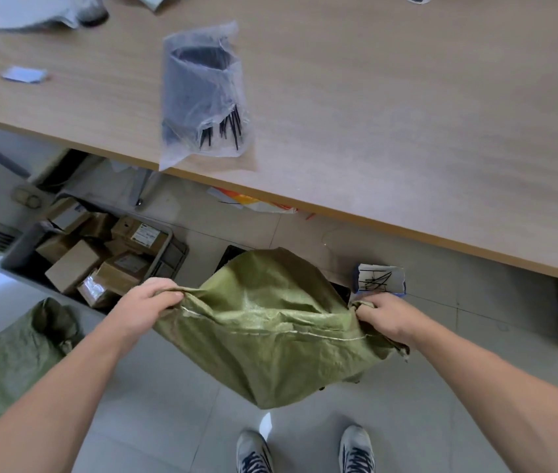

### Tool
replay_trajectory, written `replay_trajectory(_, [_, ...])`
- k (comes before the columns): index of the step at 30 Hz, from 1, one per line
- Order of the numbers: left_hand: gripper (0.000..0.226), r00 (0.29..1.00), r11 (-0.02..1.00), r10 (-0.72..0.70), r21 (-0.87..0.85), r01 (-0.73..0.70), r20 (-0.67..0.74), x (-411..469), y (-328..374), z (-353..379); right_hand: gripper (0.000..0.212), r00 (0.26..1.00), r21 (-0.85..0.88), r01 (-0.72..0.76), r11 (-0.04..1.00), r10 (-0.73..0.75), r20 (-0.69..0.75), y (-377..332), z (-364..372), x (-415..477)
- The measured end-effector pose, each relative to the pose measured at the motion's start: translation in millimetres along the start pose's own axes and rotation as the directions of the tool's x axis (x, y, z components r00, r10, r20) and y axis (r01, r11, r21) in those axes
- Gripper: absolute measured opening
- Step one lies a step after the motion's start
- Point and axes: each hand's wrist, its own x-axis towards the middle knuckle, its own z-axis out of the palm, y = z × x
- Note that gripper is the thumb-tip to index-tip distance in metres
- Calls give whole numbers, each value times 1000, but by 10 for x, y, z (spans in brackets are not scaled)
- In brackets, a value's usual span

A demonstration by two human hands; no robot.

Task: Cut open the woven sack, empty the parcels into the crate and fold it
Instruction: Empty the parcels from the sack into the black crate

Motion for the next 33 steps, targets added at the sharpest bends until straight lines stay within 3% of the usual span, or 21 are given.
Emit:
replay_trajectory(2, [25,992,984,-124,-121,127,27,-7,-110,10,25,999,30,-52,998,52,-5,15,-7,-34])
replay_trajectory(4, [23,980,974,-199,-113,197,-5,-27,-198,51,26,996,2,-92,996,92,11,25,30,-33])
replay_trajectory(8, [23,955,957,-194,-259,134,-226,-7,-126,122,24,998,-25,-41,999,42,48,-56,138,12])
replay_trajectory(11, [24,964,990,-69,100,98,-259,-38,-44,184,46,985,-124,-81,989,98,141,-131,189,13])
replay_trajectory(14, [20,954,993,51,116,-17,-297,-3,62,191,35,988,-144,-58,988,78,131,-197,179,49])
replay_trajectory(17, [23,976,968,42,249,13,-214,14,30,181,29,981,-241,-89,967,127,147,-223,124,28])
replay_trajectory(20, [24,946,998,33,58,-15,-322,-21,103,168,30,996,-96,-15,995,24,88,-229,93,49])
replay_trajectory(23, [23,958,983,-30,166,81,-285,-46,30,166,31,990,-28,-8,1000,12,141,-206,55,-4])
replay_trajectory(25, [24,962,988,19,151,24,-271,-56,28,172,28,974,-125,-9,992,37,223,-200,80,-34])
replay_trajectory(27, [22,937,998,66,22,-62,-343,-97,110,121,24,961,-184,-13,983,63,268,-224,138,-57])
replay_trajectory(29, [23,893,983,98,-100,-157,-439,-78,208,76,22,972,-95,-8,995,30,231,-249,188,-24])
replay_trajectory(31, [18,897,994,97,-6,-110,-431,-80,305,67,23,987,-42,-32,999,38,157,-265,212,-15])
replay_trajectory(33, [17,875,990,113,123,-62,-470,-57,373,67,28,988,-98,-39,994,53,147,-297,235,8])
